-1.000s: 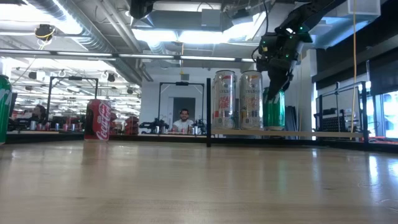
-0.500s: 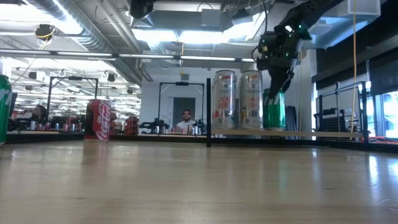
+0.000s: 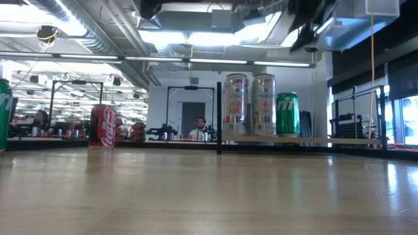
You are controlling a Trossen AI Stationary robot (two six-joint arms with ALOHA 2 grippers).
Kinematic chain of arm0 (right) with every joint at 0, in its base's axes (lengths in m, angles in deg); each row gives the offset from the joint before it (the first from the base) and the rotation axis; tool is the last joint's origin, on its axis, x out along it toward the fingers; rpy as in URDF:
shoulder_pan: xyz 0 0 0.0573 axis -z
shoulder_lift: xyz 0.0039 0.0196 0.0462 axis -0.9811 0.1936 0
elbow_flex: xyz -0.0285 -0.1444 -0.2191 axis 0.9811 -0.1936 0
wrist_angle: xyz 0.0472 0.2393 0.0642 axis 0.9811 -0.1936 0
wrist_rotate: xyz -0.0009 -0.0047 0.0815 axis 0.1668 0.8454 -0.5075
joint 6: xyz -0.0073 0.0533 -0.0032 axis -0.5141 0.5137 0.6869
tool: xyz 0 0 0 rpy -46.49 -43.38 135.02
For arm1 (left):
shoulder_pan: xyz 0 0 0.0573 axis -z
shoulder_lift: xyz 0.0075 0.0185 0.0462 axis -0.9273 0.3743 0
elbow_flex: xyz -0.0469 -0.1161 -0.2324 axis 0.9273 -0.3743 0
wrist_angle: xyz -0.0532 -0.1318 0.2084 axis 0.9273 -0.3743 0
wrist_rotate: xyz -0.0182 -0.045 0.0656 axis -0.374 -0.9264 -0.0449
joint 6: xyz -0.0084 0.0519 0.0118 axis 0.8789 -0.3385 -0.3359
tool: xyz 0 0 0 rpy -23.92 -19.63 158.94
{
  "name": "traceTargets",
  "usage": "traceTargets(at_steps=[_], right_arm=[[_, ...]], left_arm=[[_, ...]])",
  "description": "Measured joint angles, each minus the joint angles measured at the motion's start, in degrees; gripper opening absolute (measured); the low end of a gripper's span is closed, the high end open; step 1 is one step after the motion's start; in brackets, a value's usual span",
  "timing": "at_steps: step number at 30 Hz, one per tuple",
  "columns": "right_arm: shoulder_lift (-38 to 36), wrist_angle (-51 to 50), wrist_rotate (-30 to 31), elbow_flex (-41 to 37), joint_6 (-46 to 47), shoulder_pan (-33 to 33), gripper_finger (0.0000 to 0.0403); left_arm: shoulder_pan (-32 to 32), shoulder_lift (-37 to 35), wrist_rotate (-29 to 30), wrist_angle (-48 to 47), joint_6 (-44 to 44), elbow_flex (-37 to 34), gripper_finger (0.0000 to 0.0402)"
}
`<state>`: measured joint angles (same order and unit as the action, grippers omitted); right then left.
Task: Place canned beverage on shelf
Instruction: Put the green soda can on the shelf aligned with the other green soda can
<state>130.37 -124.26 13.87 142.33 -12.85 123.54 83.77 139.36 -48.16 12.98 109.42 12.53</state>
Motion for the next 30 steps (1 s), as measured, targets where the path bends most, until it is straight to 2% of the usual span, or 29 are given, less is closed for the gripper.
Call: traceTargets(at_steps=[4,7,10,12,16,19,22,25,30], right_arm=[[-7.89,2.65,-5.33,-2.49,3.05,-6.4,0.0392],[-12.54,6.89,-4.4,-5.37,6.46,-12.15,0.0392],[-15.64,11.93,-2.14,-8.34,10.41,-17.27,0.0392],[-16.65,13.93,-0.1,-10.11,12.02,-20.01,0.0392],[-16.77,14.27,5.37,-12.49,14.17,-23.73,0.0392],[-16.79,14.97,7.27,-14.8,14.94,-25.19,0.0392],[-16.75,15.84,7.31,-17.2,15.0,-26.14,0.0392],[-16.75,17.69,7.33,-18.84,16.19,-26.46,0.0392],[-16.75,19.8,7.29,-19.91,16.41,-26.35,0.0392]], left_arm=[[-0.87,0.0,-2.13,0.35,-6.68,0.02,0.0271],[-2.17,0.0,-2.21,-0.76,-10.32,0.1,0.029],[-4.19,0.0,-5.34,-6.6,-12.67,2.47,0.0319],[-5.31,-0.04,-7.92,-13.17,-12.87,4.78,0.0338],[-6.43,-0.05,-11.63,-35.79,-11.75,11.25,0.0369],[-6.39,-0.35,-13.36,-48.63,-7.81,15.18,0.0378],[-5.96,-0.24,-17.65,-53.84,-3.18,16.87,0.0379],[-4.85,-0.25,-19.21,-57.72,-1.5,17.46,0.038],[-4.6,-0.55,-22.47,-74.83,-4.57,17.39,0.0377]])
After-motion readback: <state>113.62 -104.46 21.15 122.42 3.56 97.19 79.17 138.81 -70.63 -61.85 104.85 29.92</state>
